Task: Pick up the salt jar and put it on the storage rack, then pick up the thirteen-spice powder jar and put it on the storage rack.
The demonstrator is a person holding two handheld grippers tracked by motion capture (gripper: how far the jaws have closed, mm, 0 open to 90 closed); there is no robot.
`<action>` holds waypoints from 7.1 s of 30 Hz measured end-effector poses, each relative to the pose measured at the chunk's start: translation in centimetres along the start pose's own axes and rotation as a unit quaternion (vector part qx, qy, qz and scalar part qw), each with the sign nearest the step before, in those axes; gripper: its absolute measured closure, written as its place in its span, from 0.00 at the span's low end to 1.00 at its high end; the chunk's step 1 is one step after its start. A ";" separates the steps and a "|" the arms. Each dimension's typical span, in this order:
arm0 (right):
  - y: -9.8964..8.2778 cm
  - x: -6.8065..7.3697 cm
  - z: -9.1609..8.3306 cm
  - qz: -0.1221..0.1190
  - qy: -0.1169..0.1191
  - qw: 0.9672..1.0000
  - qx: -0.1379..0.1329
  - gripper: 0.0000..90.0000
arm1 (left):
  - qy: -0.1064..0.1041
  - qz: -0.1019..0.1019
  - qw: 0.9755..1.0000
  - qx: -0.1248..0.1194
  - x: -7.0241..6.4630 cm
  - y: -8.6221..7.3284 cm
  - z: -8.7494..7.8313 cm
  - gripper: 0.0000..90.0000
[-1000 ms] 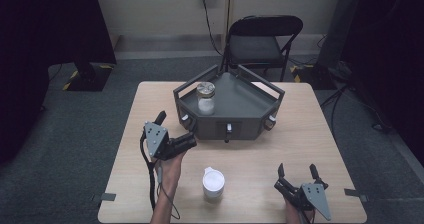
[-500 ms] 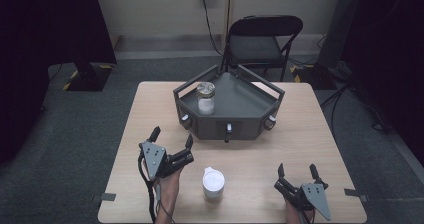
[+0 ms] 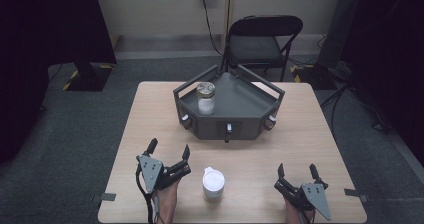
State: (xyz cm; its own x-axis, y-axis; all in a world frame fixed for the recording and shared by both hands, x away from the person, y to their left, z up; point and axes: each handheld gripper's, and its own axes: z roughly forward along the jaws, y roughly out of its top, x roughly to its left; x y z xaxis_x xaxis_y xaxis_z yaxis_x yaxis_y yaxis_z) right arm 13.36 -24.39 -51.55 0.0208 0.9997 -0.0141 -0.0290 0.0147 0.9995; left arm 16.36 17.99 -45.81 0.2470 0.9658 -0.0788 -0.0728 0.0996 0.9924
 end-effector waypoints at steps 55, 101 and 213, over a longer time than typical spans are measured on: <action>0.0 0.1 0.0 0.000 -0.003 1.000 0.000 0.02 | 0.058 0.039 0.997 0.035 -1.3 -6.0 -1.2 0.00; 5.5 2.6 0.3 0.020 0.168 0.985 -0.021 0.00 | 0.058 0.039 0.997 0.036 -1.3 -5.9 -1.1 0.00; 11.9 2.8 5.4 0.001 0.368 0.929 0.050 0.33 | 0.054 0.039 0.997 0.035 -1.1 -5.9 -1.2 0.00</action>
State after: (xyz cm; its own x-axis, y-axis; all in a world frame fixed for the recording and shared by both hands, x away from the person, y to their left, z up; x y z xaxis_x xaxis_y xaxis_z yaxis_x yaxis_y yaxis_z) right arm 18.42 -21.56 -39.49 -0.6683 0.7438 0.0082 0.0655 0.0478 0.9967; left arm 15.38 16.63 -51.74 0.1385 0.9903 -0.0080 -0.0186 0.0107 0.9998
